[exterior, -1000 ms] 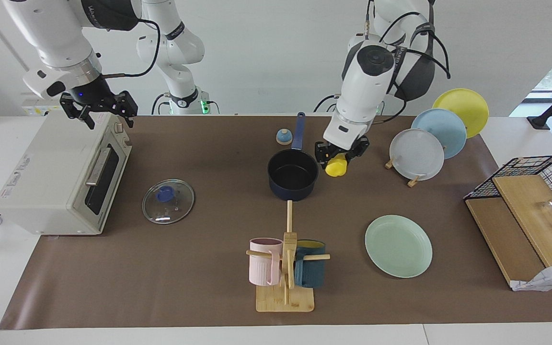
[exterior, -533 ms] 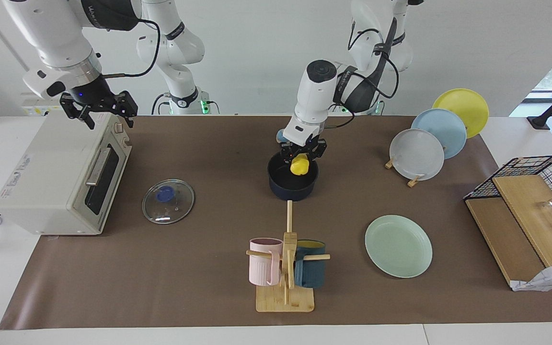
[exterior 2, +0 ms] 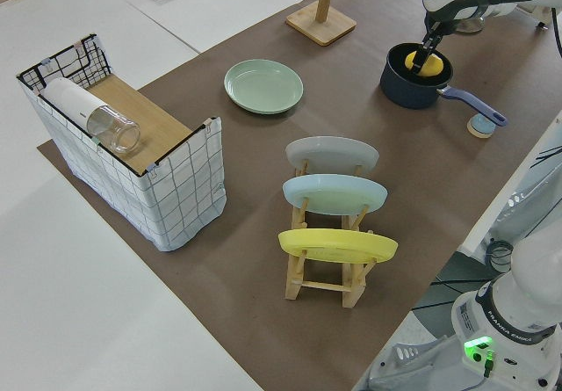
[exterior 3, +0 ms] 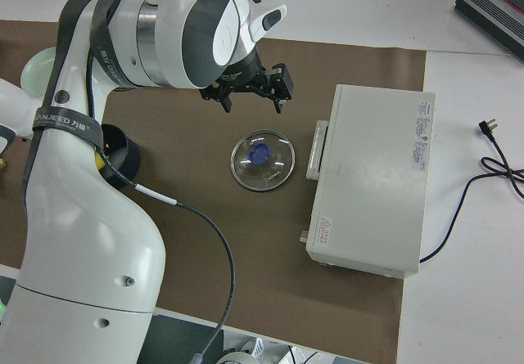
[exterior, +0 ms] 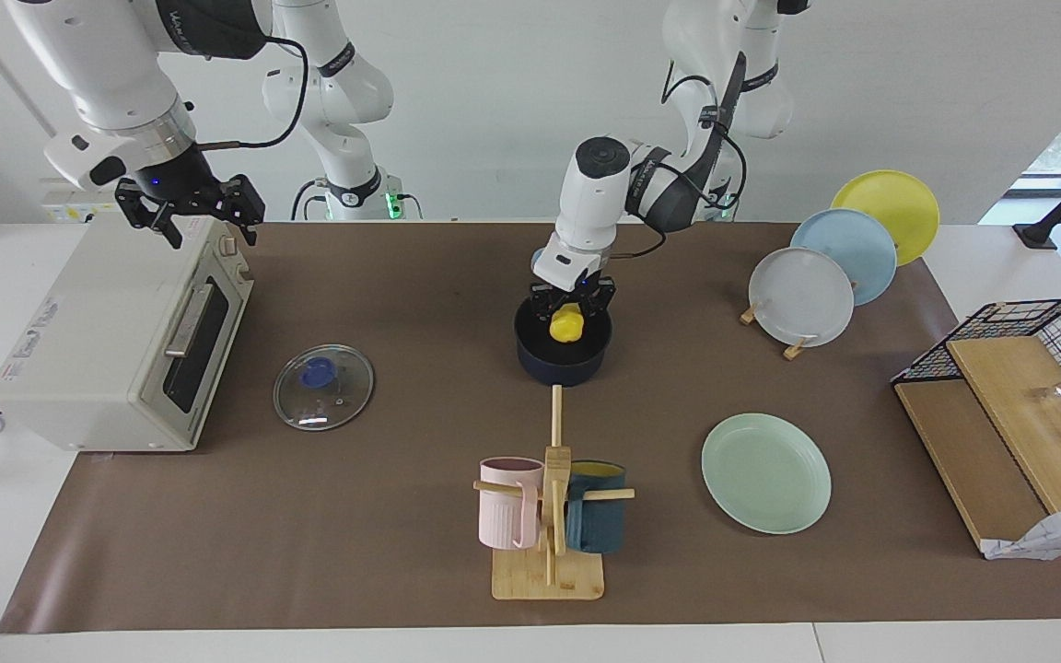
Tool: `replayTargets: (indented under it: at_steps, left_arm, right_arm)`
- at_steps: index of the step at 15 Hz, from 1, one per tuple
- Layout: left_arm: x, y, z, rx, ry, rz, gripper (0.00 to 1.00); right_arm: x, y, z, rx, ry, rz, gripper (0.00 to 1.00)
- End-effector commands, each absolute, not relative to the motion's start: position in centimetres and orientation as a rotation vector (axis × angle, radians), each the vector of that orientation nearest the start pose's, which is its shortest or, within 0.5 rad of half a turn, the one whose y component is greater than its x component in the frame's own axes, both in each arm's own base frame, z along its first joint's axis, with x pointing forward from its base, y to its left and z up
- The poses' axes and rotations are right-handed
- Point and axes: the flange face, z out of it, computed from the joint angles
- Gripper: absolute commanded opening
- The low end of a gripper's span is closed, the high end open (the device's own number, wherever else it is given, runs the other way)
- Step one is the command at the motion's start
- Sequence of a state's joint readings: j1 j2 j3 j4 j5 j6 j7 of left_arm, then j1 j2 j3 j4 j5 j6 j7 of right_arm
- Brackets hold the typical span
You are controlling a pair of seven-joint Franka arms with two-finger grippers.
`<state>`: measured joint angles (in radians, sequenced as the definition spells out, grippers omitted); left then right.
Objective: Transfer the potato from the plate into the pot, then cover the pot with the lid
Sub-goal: 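Carry the potato with the left gripper over the black saucepan, then lower the potato into the saucepan and open the left gripper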
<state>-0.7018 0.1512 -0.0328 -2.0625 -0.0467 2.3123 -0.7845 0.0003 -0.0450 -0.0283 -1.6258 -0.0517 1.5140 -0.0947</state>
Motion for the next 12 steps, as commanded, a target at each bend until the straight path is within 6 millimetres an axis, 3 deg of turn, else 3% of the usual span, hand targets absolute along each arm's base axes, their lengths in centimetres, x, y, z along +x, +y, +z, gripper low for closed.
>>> replayTargets:
  at_steps: [1,12]
  left_arm:
    - [42.5,-39.4,35.4,-3.257,-0.140,-0.100,0.00]
    - [41.5,-40.3,32.9,-3.237,-0.096,-0.078,0.00]
  right_arm:
    - [52.8,-2.3,62.0,-3.164,-0.093,0.122,1.00]
    - [52.8,-2.3,62.1,-3.164,-0.093,0.120,1.00]
